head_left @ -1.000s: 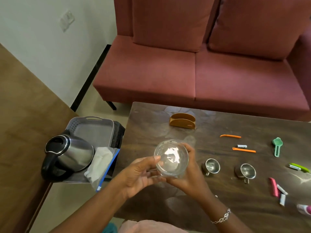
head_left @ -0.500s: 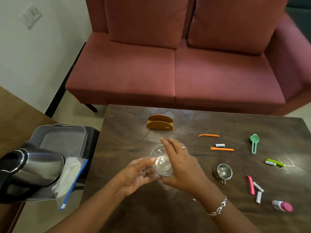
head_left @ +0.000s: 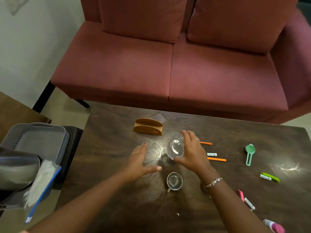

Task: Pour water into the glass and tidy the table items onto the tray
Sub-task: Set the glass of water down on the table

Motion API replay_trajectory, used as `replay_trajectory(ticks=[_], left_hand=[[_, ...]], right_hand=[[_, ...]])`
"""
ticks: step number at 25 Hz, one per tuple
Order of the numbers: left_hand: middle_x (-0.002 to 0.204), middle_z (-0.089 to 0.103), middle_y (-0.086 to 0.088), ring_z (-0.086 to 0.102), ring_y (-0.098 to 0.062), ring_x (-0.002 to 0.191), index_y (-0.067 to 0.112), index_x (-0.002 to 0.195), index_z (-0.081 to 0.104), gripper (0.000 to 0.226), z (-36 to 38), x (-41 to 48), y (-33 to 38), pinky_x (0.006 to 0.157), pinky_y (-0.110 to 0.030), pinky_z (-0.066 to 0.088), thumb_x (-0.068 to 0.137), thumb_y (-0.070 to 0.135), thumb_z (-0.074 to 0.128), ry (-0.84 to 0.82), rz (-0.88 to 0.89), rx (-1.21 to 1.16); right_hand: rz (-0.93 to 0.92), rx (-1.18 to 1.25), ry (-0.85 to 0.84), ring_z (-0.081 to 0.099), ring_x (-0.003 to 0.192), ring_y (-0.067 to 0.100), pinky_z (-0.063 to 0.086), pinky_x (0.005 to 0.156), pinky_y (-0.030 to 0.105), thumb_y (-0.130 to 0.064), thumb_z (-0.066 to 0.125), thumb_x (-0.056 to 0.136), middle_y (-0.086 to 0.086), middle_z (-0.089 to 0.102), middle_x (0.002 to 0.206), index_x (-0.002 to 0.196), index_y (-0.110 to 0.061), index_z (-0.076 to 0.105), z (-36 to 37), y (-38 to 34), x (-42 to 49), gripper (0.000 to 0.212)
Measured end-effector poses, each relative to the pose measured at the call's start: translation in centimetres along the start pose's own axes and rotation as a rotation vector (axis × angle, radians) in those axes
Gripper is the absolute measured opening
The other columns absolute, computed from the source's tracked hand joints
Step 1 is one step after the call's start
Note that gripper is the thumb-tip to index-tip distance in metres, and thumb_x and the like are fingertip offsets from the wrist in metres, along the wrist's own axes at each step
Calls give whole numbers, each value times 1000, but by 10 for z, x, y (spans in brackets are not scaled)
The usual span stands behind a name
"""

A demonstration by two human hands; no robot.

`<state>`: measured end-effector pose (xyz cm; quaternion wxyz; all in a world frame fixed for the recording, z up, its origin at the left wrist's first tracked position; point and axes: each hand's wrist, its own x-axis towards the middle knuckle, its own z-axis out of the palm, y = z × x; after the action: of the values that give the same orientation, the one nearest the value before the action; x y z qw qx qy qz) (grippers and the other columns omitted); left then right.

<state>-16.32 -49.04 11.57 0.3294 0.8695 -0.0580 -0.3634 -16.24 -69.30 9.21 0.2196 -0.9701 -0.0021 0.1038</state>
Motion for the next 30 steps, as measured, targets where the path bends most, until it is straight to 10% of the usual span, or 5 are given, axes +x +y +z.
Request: replay_trajectory(ticks=[23, 30], left_hand=[[157, -4, 9, 4, -10, 144, 27, 147, 6, 82, 24, 32, -37, 115, -34, 19, 85, 50, 54, 34, -14, 208], [156, 2, 10, 7, -10, 144, 29, 146, 11, 79, 28, 26, -39, 115, -37, 20, 84, 47, 56, 130, -11, 158]], right_hand=[[320, -11, 16, 41, 118, 35, 46, 90, 43, -22, 82, 62, 16, 35, 130, 133, -5, 29, 61, 105, 119, 90], [235, -169, 10, 14, 138, 37, 14, 115, 42, -35, 69, 77, 23, 22, 147, 142, -1, 17, 60, 91, 108, 89]])
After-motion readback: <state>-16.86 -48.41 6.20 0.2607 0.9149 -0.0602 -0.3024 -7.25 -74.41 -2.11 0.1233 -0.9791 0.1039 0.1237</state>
